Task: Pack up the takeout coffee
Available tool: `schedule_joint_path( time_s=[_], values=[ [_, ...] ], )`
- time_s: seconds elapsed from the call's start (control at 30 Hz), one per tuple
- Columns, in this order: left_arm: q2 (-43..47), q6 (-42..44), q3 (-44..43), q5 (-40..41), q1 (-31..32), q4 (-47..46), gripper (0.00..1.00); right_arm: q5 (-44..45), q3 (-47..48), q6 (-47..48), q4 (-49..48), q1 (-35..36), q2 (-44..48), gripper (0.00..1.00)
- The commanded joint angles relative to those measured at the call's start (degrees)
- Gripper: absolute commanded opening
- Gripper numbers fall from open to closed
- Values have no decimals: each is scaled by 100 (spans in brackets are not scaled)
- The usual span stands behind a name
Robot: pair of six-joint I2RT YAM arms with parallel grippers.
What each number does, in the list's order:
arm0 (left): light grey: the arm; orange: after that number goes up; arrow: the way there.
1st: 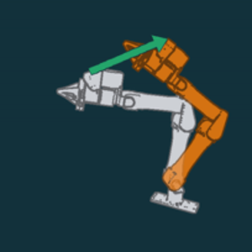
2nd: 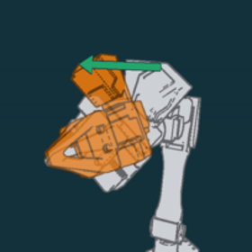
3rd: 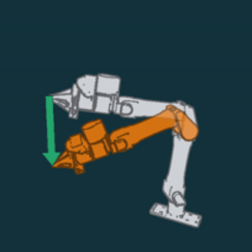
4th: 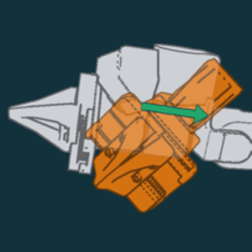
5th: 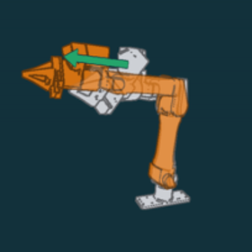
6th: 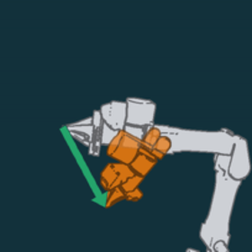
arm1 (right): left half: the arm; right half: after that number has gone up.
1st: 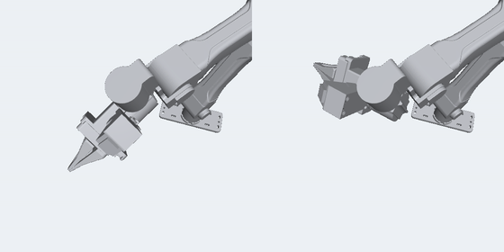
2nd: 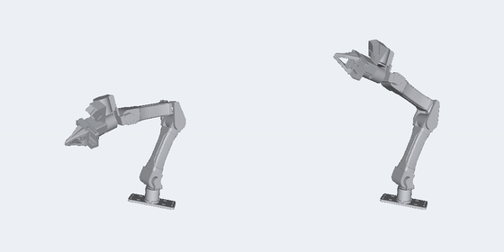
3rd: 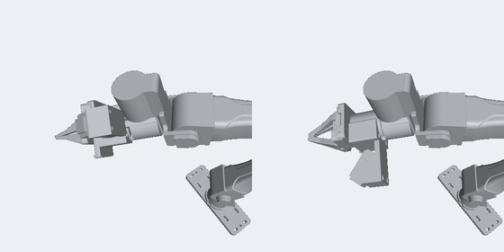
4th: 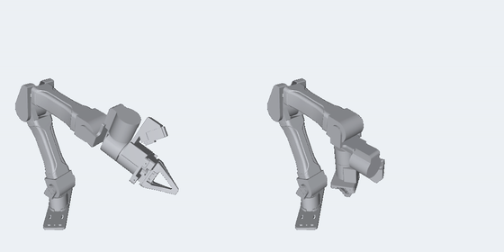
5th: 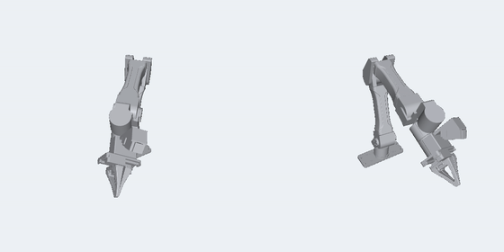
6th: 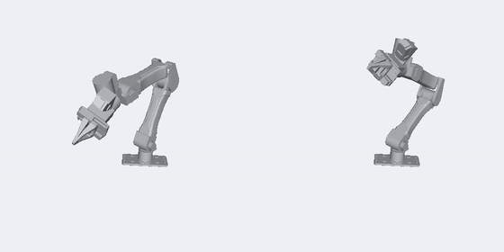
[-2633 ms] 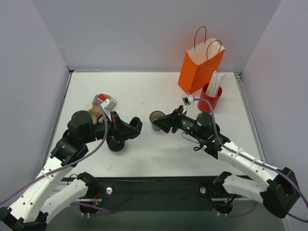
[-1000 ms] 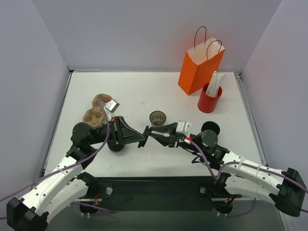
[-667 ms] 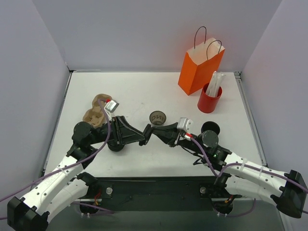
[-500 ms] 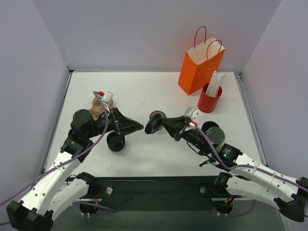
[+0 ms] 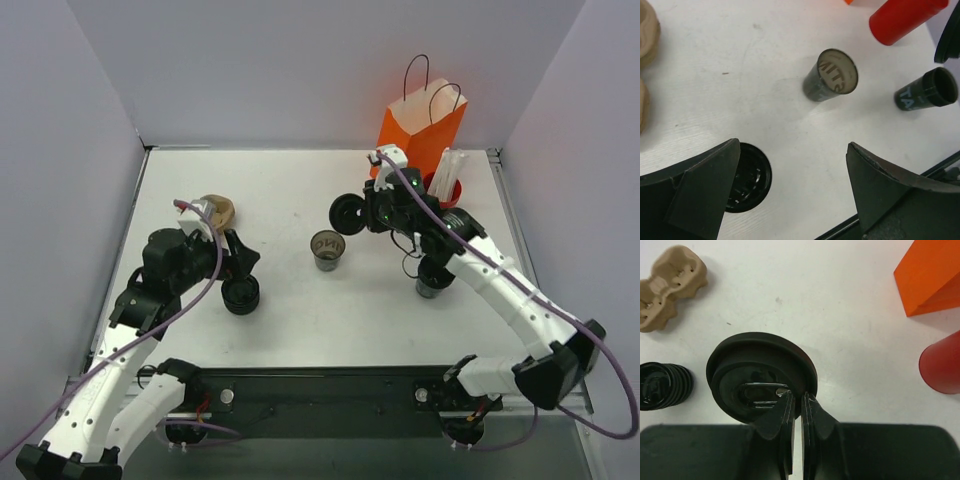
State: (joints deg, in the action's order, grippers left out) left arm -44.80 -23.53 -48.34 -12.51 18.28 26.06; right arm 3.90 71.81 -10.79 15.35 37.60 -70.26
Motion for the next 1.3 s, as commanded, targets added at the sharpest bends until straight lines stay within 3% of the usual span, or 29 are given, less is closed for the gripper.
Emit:
schedule_joint_path(
  time_s=[0.0,0.4,0.93,1.27],
  values=[
    [497,603,378,609,61,12,97,-686,965,-213,1671,-322,-944,0],
    [1008,701,457,654,53,48,97,-1093,3074,-213,3350,-377,-3440,0],
    [1157,727,483,601,96,83,97,-681,4569,-47,4221,-183,-4637,0],
    [1166,745,501,583,96,74,97,-601,4702,129,4547,-175,-4980,0]
  ],
)
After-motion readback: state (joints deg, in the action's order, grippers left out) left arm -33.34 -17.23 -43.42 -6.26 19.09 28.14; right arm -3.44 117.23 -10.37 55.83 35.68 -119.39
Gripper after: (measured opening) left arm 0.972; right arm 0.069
